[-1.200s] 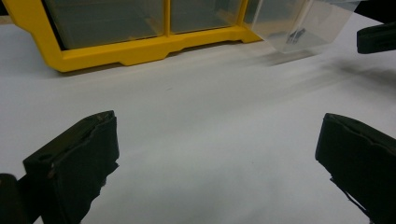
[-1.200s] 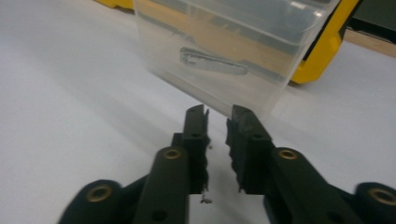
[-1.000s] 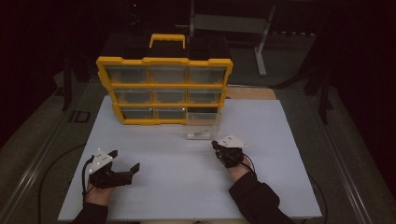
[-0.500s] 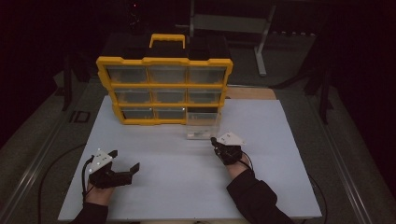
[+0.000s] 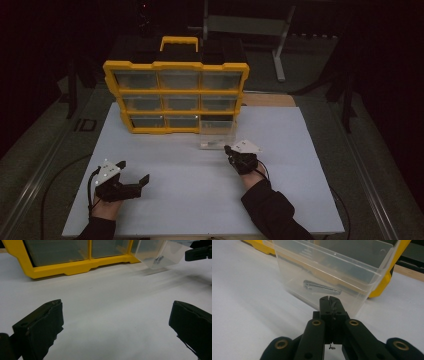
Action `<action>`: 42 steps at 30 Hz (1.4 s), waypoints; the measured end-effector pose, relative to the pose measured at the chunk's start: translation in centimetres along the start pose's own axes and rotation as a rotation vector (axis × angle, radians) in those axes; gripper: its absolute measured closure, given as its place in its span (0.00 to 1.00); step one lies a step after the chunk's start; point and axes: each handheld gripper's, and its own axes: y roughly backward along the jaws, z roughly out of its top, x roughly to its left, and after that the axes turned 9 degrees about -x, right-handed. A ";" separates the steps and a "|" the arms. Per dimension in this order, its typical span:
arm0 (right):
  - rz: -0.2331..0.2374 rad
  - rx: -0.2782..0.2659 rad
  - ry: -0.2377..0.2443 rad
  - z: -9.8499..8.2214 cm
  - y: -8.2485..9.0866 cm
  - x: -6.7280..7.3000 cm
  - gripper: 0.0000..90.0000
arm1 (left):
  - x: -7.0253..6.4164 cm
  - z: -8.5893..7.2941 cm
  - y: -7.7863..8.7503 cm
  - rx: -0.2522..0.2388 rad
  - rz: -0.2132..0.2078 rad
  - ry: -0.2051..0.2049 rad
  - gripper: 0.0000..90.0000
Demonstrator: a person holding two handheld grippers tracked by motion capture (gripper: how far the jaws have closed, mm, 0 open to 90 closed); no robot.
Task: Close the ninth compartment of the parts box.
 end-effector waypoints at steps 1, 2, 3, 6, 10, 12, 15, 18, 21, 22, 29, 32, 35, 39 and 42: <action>0.003 -0.001 0.005 0.0 -0.2 0.0 1.00 | 0.0 0.0 0.0 0.000 0.000 0.000 0.00; 0.002 -0.002 0.005 0.0 -0.2 0.0 1.00 | 0.0 0.0 0.0 0.000 0.000 0.000 0.00; 0.004 0.000 0.006 0.1 -0.3 0.0 1.00 | 0.0 0.0 0.0 0.000 0.000 -0.001 0.00; 0.003 0.001 0.009 0.0 -0.5 0.0 1.00 | 0.0 0.0 0.0 0.001 0.000 -0.002 0.00; -0.006 0.002 0.002 0.0 -0.8 -0.1 1.00 | -0.1 0.1 0.1 -0.001 0.000 -0.006 0.00; -0.001 0.001 -0.003 0.0 -0.9 -0.1 1.00 | -0.1 0.1 0.0 -0.001 -0.001 -0.007 0.00; -0.004 0.000 -0.003 0.0 -1.0 -0.1 1.00 | -0.1 0.1 0.0 0.001 -0.003 -0.007 0.00; -0.005 0.000 -0.003 0.0 -1.1 -0.1 1.00 | -0.1 0.1 0.0 0.001 -0.003 -0.008 0.00; -0.006 -0.004 -0.002 0.0 -1.2 -0.1 1.00 | -0.1 0.1 0.0 0.000 -0.001 -0.007 0.00; -0.008 -0.003 -0.006 0.0 -1.3 -0.2 1.00 | -0.1 0.1 0.0 0.000 -0.001 -0.007 0.00; -0.007 -0.001 -0.007 0.2 -1.5 -0.2 1.00 | -0.1 0.1 0.0 -0.002 0.005 -0.006 0.00; -0.004 -0.002 -0.003 0.3 -1.8 -0.2 1.00 | -0.1 0.1 0.0 -0.002 0.003 -0.008 0.00; -0.001 -0.003 -0.005 0.4 -1.9 -0.3 1.00 | -0.1 0.1 0.0 -0.002 0.003 -0.008 0.00; -0.003 -0.004 -0.010 0.5 -2.1 -0.4 1.00 | -0.1 0.1 0.0 -0.002 0.002 -0.006 0.00; -0.007 -0.005 -0.015 0.6 -2.3 -0.4 1.00 | -0.1 0.1 0.0 -0.002 0.003 -0.008 0.00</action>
